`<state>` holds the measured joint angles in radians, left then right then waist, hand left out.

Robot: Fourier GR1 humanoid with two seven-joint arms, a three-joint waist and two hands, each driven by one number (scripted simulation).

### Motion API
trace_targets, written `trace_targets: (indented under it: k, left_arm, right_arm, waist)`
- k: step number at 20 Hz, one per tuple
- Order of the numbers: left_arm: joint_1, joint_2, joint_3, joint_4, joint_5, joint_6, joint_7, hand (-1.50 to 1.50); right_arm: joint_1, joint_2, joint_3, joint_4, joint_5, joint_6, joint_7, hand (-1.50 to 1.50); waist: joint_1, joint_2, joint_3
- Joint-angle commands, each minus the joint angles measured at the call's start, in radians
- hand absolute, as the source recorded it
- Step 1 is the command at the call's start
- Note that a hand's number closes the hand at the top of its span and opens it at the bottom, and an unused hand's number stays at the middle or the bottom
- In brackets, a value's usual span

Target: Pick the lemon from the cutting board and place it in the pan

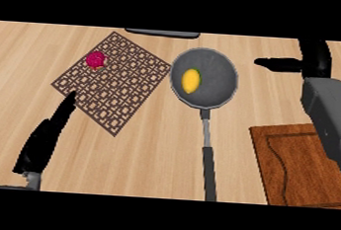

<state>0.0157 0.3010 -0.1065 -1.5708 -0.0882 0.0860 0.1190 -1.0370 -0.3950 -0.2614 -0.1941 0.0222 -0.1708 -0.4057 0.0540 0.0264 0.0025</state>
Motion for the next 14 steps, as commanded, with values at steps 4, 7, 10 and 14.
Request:
trace_targets:
  k: [4,7,10,14]
  left_arm:
    - [0.048,-0.016,-0.02,-0.046,-0.021,0.009,0.005,0.0]
    - [0.045,-0.018,-0.014,-0.008,-0.012,-0.009,-0.027,0.0]
    - [-0.009,-0.022,-0.011,-0.05,-0.017,0.004,0.072,0.0]
    - [0.008,-0.002,0.009,-0.035,-0.029,-0.003,0.027,0.0]
  right_arm:
    - [0.055,-0.171,-0.029,0.038,-0.008,0.146,-0.064,-1.5]
    - [0.097,-0.211,-0.034,0.045,-0.007,0.192,-0.117,-1.5]
    - [0.125,-0.264,-0.032,0.054,-0.001,0.255,-0.142,-1.5]
    - [0.111,-0.292,-0.027,0.066,0.01,0.307,-0.12,-1.5]
  waist:
    - [0.009,-0.001,0.001]
    - [0.006,0.001,0.001]
    - [0.002,0.001,0.003]
    - [0.005,-0.002,0.002]
